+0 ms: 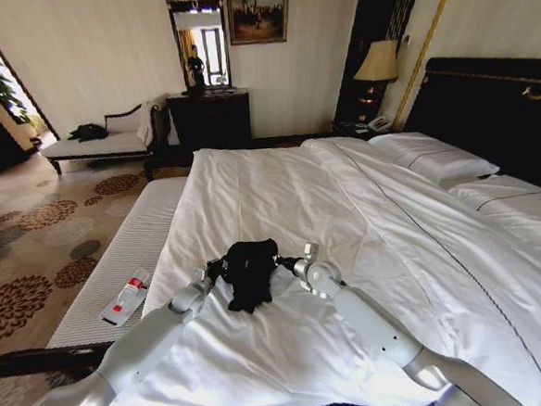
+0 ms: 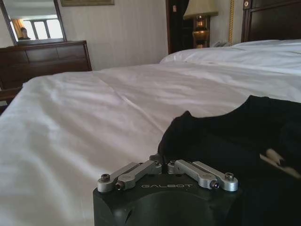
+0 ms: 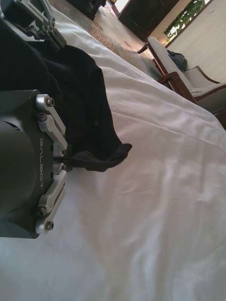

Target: Fold the clothes on the bed.

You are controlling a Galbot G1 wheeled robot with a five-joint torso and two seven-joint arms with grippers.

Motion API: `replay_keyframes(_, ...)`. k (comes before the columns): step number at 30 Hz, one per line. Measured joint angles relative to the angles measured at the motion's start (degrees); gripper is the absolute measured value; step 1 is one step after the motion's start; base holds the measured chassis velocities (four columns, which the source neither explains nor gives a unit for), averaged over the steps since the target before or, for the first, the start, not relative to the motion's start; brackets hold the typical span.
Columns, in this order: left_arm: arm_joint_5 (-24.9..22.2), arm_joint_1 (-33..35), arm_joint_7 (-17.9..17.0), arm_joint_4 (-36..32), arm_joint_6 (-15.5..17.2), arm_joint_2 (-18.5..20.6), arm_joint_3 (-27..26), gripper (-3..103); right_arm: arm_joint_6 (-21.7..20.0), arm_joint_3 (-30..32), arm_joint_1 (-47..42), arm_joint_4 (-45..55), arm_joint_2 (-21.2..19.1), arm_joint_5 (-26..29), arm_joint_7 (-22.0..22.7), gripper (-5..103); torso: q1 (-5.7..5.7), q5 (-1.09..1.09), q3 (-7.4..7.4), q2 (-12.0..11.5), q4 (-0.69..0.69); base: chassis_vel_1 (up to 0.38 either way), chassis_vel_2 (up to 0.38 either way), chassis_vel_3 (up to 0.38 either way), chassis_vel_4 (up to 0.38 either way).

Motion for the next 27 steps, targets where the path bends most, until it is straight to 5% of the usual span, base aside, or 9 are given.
replay_keyframes(10,-4.64,-3.05,-3.64,-7.96,3.35,4.94,-1.17,0,-0.37,3.66,2.32,10.84,-6.63,2.91,6.19,1,0.00,-0.01,0.00,0.00,-0.02,0.000,0.000,0.000,0.000)
replay_keyframes(27,-18.12,-24.24,-12.21,-22.77,9.45,10.49,3.26,0,-3.46,8.05,15.05,24.78,-17.92,15.83,15.26,1,-0.01,0.00,-0.01,0.00,0.01,0.000,0.000,0.000,0.000)
